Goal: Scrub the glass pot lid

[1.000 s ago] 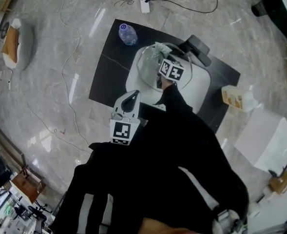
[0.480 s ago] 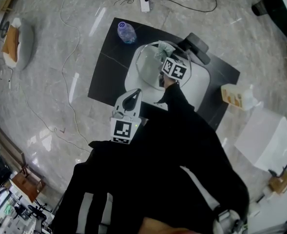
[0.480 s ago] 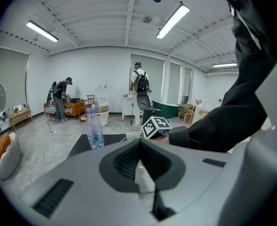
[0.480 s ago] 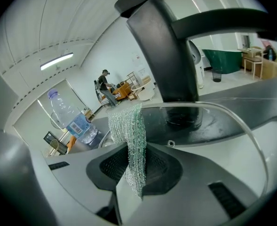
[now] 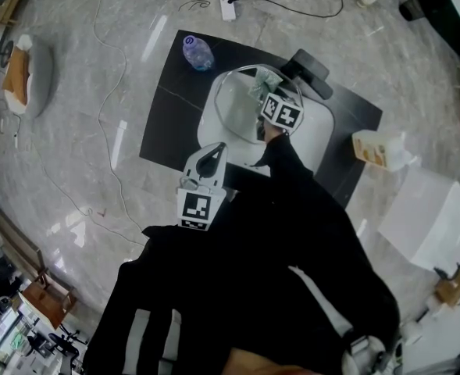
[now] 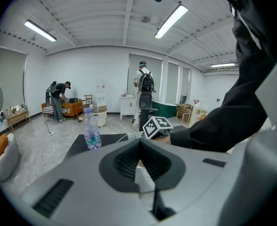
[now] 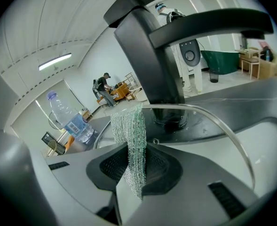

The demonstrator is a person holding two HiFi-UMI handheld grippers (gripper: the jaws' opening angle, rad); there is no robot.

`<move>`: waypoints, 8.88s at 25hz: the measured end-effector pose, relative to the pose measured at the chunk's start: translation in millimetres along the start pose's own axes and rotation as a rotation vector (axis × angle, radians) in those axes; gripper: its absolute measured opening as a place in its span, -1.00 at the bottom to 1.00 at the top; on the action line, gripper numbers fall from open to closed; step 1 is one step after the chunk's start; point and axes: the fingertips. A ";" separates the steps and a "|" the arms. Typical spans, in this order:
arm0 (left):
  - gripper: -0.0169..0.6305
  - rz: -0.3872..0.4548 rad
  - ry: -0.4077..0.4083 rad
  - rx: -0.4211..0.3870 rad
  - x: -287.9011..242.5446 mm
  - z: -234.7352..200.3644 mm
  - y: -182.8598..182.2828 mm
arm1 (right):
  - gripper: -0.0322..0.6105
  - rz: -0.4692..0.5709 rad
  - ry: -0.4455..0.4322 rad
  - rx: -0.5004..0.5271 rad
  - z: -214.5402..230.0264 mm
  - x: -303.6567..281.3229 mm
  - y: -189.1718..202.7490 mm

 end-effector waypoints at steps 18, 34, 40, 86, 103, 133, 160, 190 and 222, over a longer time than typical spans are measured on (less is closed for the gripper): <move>-0.94 0.011 0.020 -0.021 -2.7 6.6 -1.9 | -0.68 0.003 0.056 -0.040 37.1 15.1 6.3; -0.94 0.020 0.043 -0.038 -3.2 12.6 -5.4 | -0.68 0.004 0.116 -0.080 66.9 30.2 13.1; -0.94 0.025 0.050 -0.043 -2.6 14.8 -6.0 | -0.68 -0.005 0.142 -0.115 79.3 37.8 17.7; -0.94 0.026 -0.106 0.029 43.8 -23.2 19.0 | -0.69 -0.080 -0.133 0.057 -73.8 21.2 56.0; -0.94 -0.013 -0.158 0.085 53.3 -41.6 37.4 | -0.69 -0.138 -0.172 0.072 -104.2 -20.7 70.1; -0.94 -0.032 -0.140 0.087 43.4 -55.2 38.8 | -0.68 -0.176 -0.011 0.040 -86.6 -37.0 74.2; -0.94 -0.025 -0.095 0.071 36.9 -43.1 35.8 | -0.69 -0.177 0.093 -0.001 -49.7 -24.0 69.1; -0.94 -0.029 -0.018 0.017 18.3 -12.4 25.3 | -0.69 -0.149 0.153 -0.082 8.8 0.5 65.9; -0.94 -0.025 0.058 -0.040 0.6 16.1 12.7 | -0.69 -0.124 0.208 -0.135 64.1 26.1 66.9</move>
Point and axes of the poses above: the fingertips, and each gripper's own axes: x backward along the fingers, z to its right, y out of its underside, and after that the axes turned 8 degrees about y, right-handed
